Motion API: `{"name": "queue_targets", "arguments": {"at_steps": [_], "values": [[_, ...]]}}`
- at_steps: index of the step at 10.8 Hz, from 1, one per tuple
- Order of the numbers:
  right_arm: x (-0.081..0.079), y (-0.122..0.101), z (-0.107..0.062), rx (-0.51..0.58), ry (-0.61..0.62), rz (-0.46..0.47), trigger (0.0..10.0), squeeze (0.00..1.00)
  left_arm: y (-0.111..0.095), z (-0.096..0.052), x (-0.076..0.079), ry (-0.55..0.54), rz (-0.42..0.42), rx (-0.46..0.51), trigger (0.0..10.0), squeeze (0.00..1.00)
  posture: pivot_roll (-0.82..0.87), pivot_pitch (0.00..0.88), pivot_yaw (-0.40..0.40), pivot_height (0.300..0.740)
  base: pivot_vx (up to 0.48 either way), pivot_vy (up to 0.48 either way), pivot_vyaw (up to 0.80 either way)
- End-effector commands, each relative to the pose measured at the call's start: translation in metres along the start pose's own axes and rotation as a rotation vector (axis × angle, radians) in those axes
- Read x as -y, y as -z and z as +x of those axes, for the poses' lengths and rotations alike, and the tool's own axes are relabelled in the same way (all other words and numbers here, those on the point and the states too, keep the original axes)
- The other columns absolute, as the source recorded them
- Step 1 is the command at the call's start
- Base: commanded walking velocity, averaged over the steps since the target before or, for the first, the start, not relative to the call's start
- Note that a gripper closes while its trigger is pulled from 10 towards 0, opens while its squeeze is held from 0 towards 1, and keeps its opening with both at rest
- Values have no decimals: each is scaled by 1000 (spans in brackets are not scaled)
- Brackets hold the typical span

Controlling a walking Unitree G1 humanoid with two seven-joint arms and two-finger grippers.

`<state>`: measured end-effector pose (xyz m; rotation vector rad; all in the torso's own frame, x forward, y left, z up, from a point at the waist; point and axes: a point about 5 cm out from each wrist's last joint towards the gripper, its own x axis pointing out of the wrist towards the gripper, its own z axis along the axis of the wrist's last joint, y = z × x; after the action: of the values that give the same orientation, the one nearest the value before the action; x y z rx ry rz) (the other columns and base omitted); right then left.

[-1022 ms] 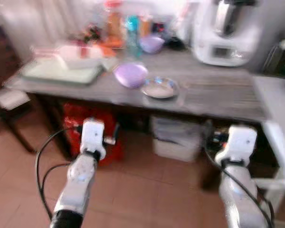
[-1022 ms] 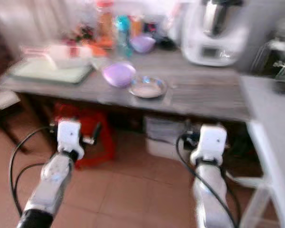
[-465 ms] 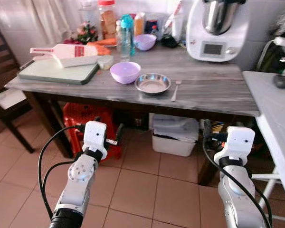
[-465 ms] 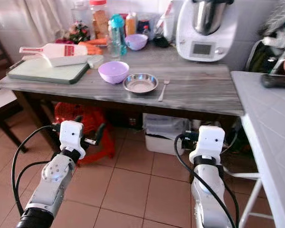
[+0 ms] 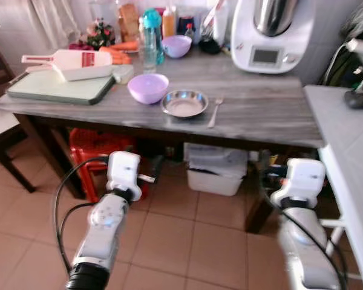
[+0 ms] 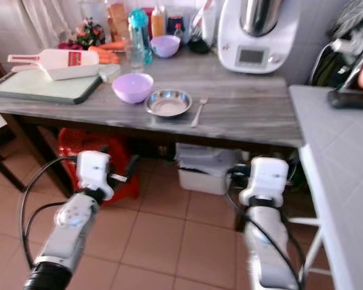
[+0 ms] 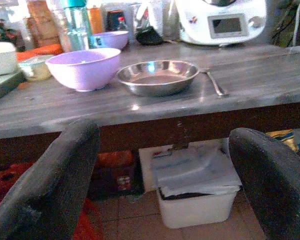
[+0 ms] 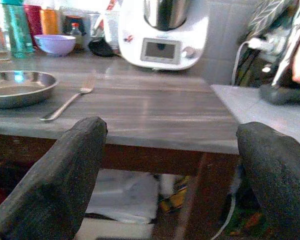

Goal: Setting the table

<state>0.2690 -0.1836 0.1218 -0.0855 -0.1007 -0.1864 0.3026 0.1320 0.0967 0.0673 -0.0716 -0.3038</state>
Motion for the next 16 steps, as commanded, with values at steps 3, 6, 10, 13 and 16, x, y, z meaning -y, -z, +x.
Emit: {"name": "queue_targets", "arguments": {"at_steps": [3, 6, 10, 13, 16], "values": [[-5, -2, 1, 7, -22, 13, 10000, 0, -1, -1, -5, -10, 5, -4, 10000, 0, -34, 0, 14, 740, 0, -350, -333], [-4, -5, 0, 20, -37, -3, 10000, 0, 1, -3, -5, -6, 1, -7, 10000, 0, -34, 0, 5, 740, 0, -347, -135], [-4, -6, 3, 27, -47, -10, 10000, 0, 1, -3, -1, -2, -3, -5, 10000, 0, -35, 0, 0, 740, 0, -345, 0], [-5, -7, 3, 31, -49, -11, 10000, 0, 0, -1, -1, 3, -2, -3, 10000, 0, -36, 0, 3, 740, 0, -346, 0], [-6, -8, 3, 34, -47, -10, 10000, 0, 0, -1, 1, 12, -2, -4, 10000, 0, -36, 0, 7, 740, 0, -347, 0]]}}
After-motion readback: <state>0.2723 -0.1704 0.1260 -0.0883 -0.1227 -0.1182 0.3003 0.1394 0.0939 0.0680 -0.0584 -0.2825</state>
